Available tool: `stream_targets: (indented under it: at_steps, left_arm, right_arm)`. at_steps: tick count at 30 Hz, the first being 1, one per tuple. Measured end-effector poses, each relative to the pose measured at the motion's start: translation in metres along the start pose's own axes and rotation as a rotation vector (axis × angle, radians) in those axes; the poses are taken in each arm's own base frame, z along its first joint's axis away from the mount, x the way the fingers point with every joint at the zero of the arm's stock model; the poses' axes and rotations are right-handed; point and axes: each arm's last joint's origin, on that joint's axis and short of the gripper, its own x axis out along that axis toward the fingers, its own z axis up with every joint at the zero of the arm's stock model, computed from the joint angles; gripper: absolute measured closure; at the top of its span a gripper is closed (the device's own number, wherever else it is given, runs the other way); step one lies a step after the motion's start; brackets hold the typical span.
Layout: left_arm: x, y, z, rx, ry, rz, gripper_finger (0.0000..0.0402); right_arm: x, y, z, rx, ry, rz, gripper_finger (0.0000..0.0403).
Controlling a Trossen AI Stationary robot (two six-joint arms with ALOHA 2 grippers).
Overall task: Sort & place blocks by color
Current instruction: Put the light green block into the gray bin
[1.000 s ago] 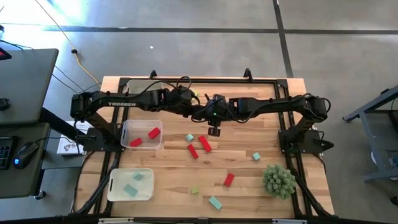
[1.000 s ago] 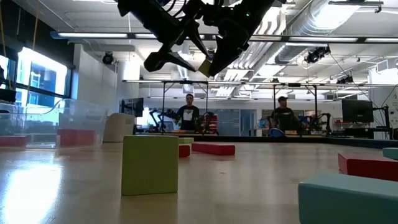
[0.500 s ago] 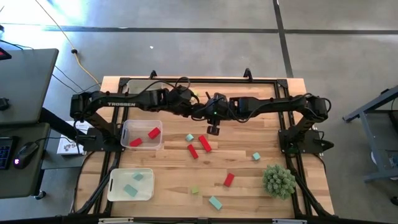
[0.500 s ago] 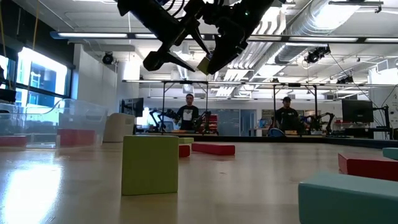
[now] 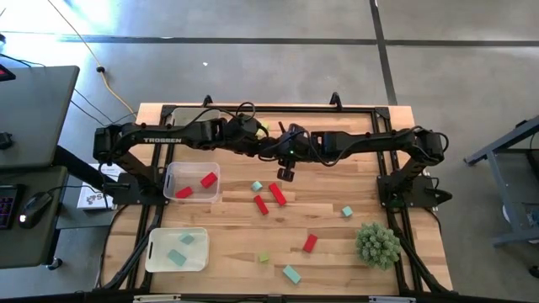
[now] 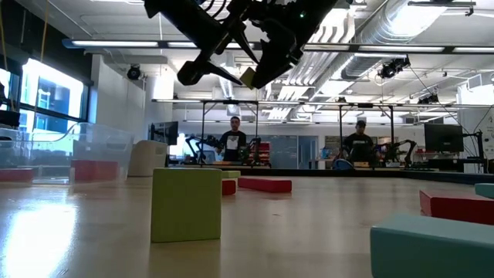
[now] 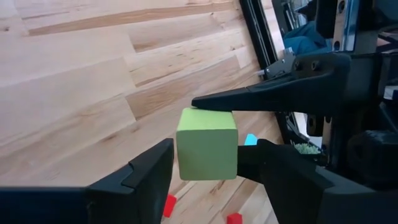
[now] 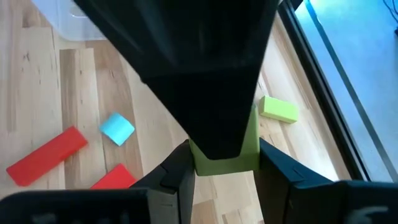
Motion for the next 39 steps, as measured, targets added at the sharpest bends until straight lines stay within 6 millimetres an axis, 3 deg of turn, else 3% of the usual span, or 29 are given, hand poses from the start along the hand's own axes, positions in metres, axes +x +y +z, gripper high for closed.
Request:
stream_targets:
  at_steps: [14, 18, 31, 39]
  left_arm:
    - [0.0005, 0.0014, -0.0004, 0.018, -0.005, 0.019, 0.0284]
    - [0.0005, 0.0014, -0.0003, 0.023, -0.009, 0.021, 0.0295]
    - [0.0003, 0.0004, 0.0001, 0.057, -0.014, 0.012, 0.0188]
    - [-0.0003, 0.0044, 0.0003, -0.019, 0.001, 0.050, 0.0168]
  right_arm:
    - [0.0015, 0.0002, -0.0005, -0.001, 0.004, -0.008, 0.0297]
    - [0.0018, -0.0006, -0.0006, -0.002, 0.005, -0.013, 0.0297]
    - [0.0015, 0.0002, 0.0002, -0.002, -0.004, -0.005, 0.0297]
    - [0.0017, -0.0010, 0.0002, -0.001, -0.003, -0.036, 0.0297]
